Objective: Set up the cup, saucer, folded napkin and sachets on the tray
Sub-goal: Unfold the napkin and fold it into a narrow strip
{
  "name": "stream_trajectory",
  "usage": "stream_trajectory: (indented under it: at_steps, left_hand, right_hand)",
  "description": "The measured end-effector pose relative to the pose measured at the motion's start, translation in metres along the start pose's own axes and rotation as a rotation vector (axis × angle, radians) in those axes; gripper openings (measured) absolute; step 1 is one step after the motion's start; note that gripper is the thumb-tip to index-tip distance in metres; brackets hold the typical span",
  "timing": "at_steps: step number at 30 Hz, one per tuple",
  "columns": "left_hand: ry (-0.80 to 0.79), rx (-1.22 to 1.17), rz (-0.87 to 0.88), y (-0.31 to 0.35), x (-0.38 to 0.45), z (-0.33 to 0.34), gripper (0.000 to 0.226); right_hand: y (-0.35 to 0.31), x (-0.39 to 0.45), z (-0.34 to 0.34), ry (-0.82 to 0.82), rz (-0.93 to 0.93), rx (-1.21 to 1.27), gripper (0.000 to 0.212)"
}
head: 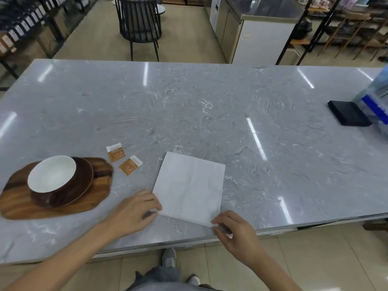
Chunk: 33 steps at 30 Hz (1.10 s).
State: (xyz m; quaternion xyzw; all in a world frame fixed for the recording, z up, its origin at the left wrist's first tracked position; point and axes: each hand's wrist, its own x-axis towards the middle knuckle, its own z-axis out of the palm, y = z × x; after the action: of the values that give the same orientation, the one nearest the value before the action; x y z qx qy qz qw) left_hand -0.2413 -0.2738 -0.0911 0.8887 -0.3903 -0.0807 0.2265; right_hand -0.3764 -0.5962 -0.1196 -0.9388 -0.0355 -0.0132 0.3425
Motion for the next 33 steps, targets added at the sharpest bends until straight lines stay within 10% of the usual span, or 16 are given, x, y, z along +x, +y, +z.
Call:
stream_trajectory:
  at_steps: [8,17,26,33]
  left_hand:
    - [0.032,0.022,0.036,0.012,0.06,-0.005,0.03]
    - [-0.253,0.342,-0.112,-0.024,0.127,0.015,0.07]
    - [-0.136,0.159,-0.013,-0.05,0.15,-0.018,0.053]
    - [-0.365,0.088,-0.122,-0.054,0.201,-0.045,0.029]
  right_hand:
    - [-0.023,0.058,-0.004,0.188,0.029,-0.205,0.038]
    - [0.016,0.113,0.013,-0.04,0.291,-0.422,0.071]
    - [0.024,0.138,-0.028,-0.017,0.325,-0.291,0.059]
    - [0.025,0.194,-0.067,-0.322,0.431,-0.095,0.05]
